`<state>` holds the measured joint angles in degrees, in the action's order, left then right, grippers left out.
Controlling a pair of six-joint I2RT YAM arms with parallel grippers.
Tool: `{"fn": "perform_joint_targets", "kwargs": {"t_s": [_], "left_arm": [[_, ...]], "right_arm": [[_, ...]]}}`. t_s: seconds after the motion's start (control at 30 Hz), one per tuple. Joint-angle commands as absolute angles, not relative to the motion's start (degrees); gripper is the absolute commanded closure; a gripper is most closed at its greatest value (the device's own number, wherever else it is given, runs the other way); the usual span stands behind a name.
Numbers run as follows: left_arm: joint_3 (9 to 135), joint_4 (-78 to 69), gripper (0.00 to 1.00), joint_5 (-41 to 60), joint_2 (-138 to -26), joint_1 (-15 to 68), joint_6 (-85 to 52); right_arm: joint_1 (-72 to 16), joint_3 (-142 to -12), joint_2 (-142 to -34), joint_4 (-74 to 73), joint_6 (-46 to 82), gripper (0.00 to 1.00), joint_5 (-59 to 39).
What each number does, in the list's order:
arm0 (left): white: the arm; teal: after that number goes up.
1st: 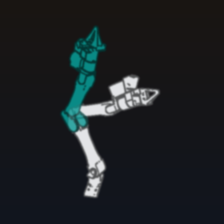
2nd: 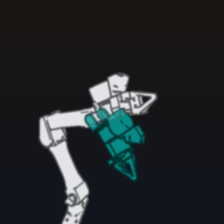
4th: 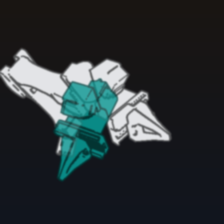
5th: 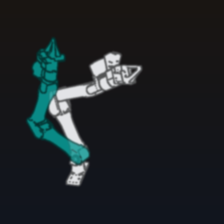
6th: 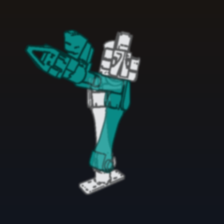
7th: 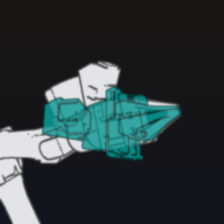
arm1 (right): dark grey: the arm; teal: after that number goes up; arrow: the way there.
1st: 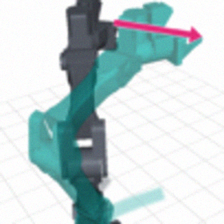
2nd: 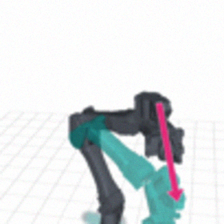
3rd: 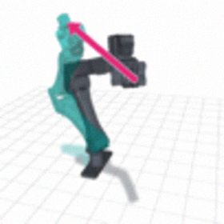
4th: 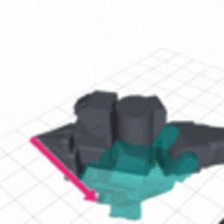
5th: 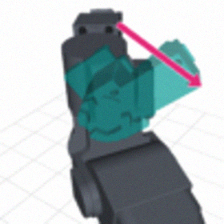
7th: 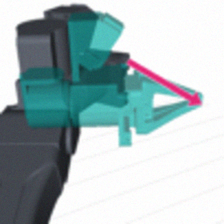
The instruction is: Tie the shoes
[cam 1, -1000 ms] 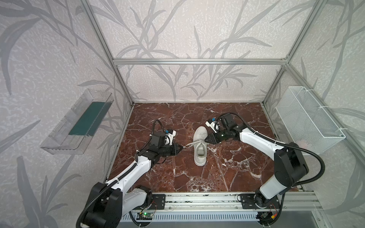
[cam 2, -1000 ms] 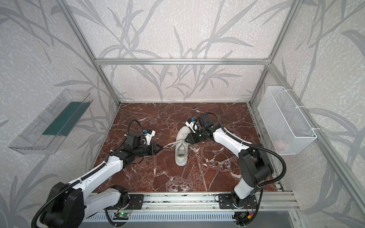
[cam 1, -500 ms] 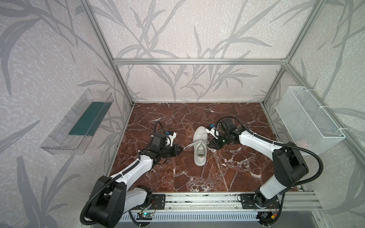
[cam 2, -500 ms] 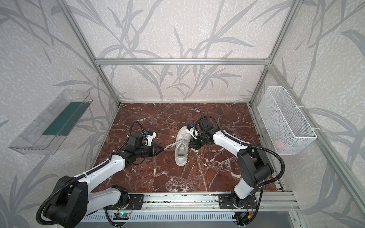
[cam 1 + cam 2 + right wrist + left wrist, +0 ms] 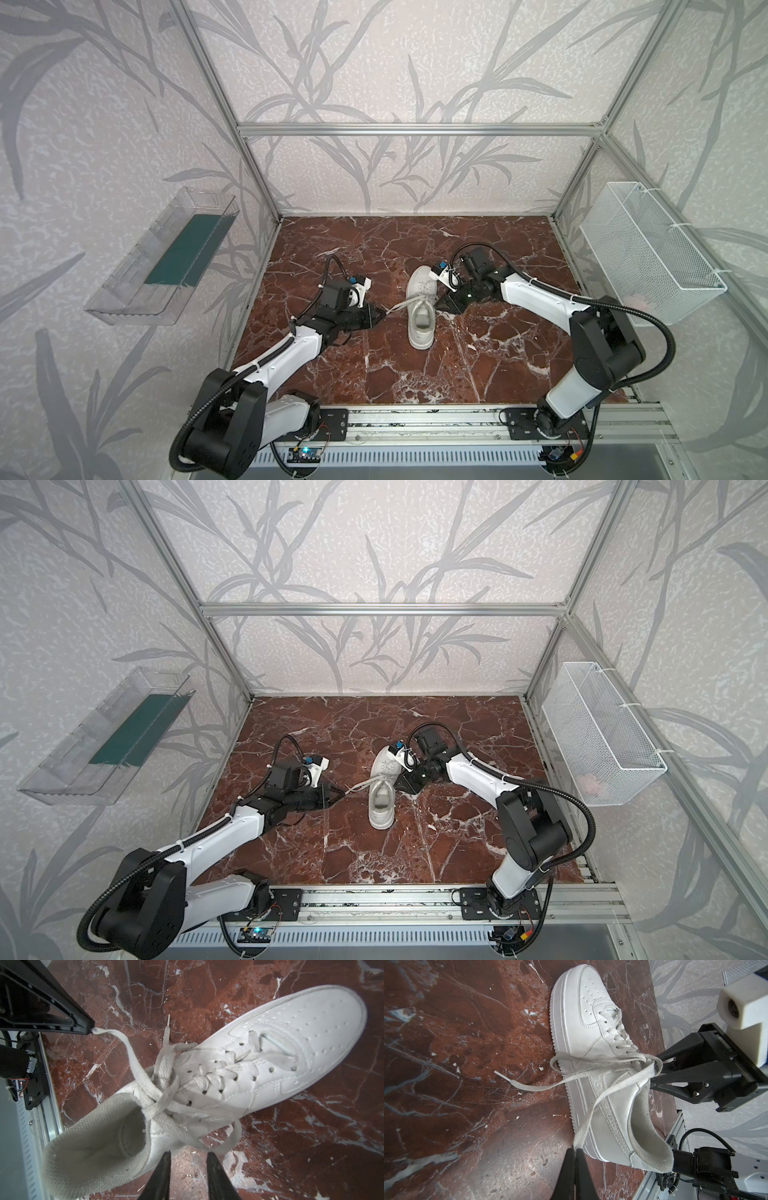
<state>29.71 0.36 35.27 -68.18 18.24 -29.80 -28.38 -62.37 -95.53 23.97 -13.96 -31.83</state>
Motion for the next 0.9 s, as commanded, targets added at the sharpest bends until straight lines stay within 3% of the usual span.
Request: {"fn": "perform_joint_targets", "kwargs": {"t_s": [0.0, 0.27, 0.5, 0.73, 0.87], "left_arm": [[29.19, -0.25, 0.99, 35.74, -68.47, 17.93, -30.2], [29.27, -0.79, 0.99, 35.77, -69.35, 17.93, -30.46], [28.93, -0.98, 0.99, 35.72, -69.39, 17.93, -30.61], [28.59, -0.66, 0.95, 35.21, -68.56, 17.92, -30.59], [28.58, -0.69, 0.91, 35.19, -68.64, 17.93, -30.56]], "right_arm": [[-28.21, -64.75, -96.72, 25.9, -16.57, 0.69, -35.77], [-28.21, -67.36, -99.6, 29.01, -20.2, 0.69, -38.5], [-28.21, -69.6, -101.99, 32.12, -21.8, 0.75, -40.16], [-28.21, -69.79, -100.89, 33.12, -22.36, 0.94, -39.64], [-28.21, -69.72, -99.86, 33.54, -22.63, 1.0, -38.63]]}}
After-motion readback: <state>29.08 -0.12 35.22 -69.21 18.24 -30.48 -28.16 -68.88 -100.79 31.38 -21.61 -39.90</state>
